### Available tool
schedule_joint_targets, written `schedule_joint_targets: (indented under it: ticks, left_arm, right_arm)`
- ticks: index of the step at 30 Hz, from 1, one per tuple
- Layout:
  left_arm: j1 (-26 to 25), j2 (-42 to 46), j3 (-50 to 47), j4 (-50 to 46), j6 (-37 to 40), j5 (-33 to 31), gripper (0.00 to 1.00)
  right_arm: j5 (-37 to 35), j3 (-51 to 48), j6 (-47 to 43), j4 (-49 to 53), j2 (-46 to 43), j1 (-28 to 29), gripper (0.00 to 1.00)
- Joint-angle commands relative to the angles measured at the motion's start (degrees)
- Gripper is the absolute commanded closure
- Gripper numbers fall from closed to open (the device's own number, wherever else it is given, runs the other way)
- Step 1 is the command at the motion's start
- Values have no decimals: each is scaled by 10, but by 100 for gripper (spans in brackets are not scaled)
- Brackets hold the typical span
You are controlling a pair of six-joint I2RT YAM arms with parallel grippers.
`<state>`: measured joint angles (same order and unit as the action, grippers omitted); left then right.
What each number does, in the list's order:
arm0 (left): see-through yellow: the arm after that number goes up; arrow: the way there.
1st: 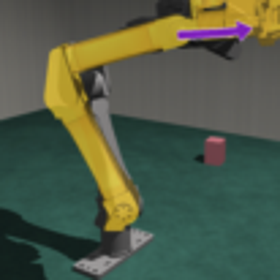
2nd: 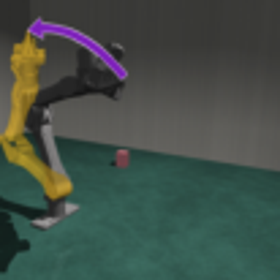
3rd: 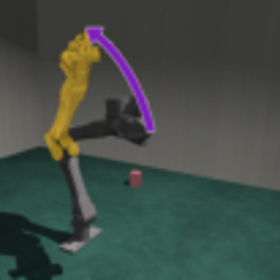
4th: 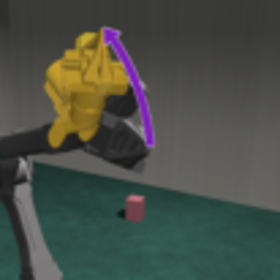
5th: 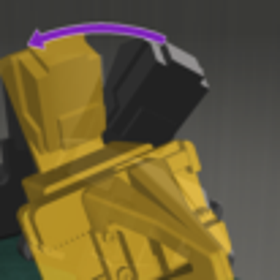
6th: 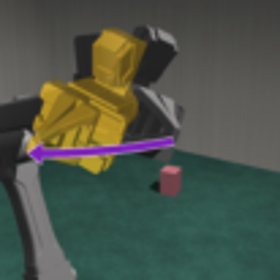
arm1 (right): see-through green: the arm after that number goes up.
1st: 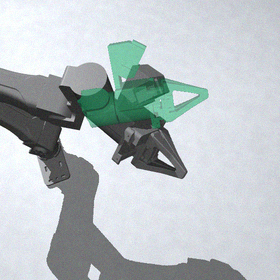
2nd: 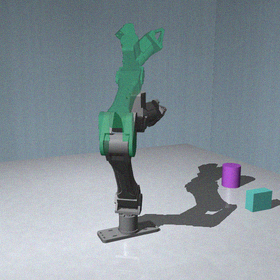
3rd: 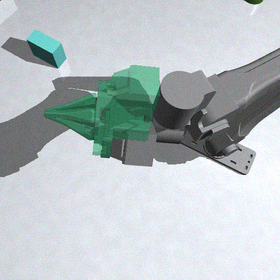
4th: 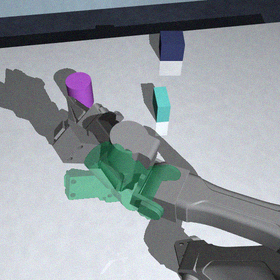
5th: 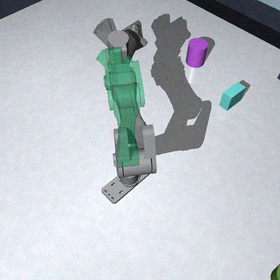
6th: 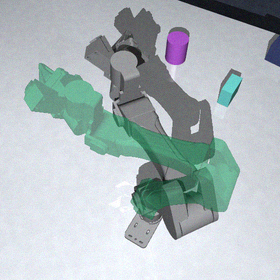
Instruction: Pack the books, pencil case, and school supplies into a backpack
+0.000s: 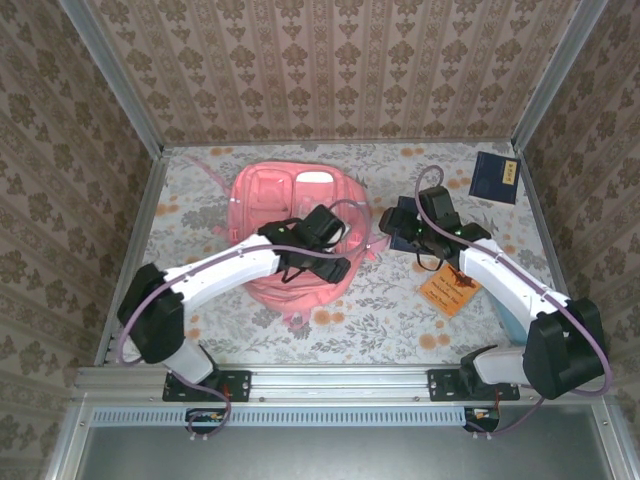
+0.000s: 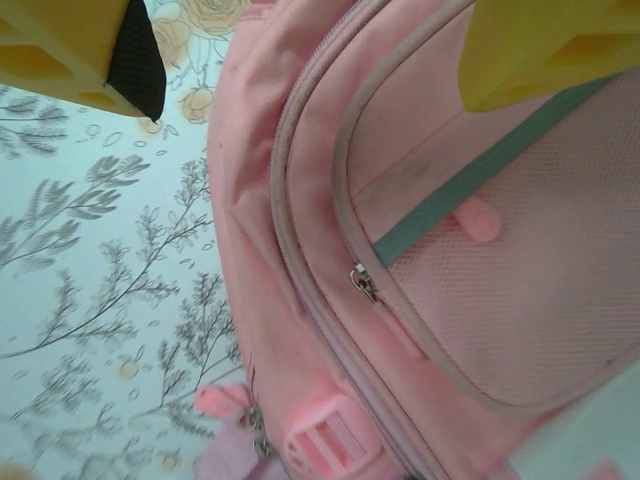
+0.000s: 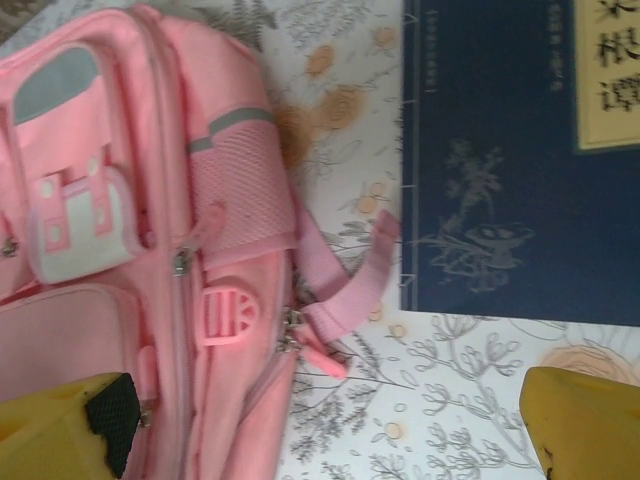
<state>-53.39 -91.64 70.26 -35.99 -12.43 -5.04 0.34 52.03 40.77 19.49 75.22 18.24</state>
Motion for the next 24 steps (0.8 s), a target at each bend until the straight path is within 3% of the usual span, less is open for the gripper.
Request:
schedule_joint_targets:
  ticks: [1, 6, 12, 24]
  left_arm:
    - [-7, -35, 30, -49, 34, -44, 26]
    - [-5, -72, 50, -54, 41, -53, 39]
    - [5, -119, 81, -91, 39, -51, 41]
    - [7, -179, 119, -120, 39, -112, 46]
  right_arm:
    - [10, -22, 9, 0, -15, -13, 1]
    - [23, -37, 14, -9, -18, -24, 0]
    - [38, -47, 25, -21, -14, -26, 1]
    - [43, -51, 29, -27, -8, -25, 1]
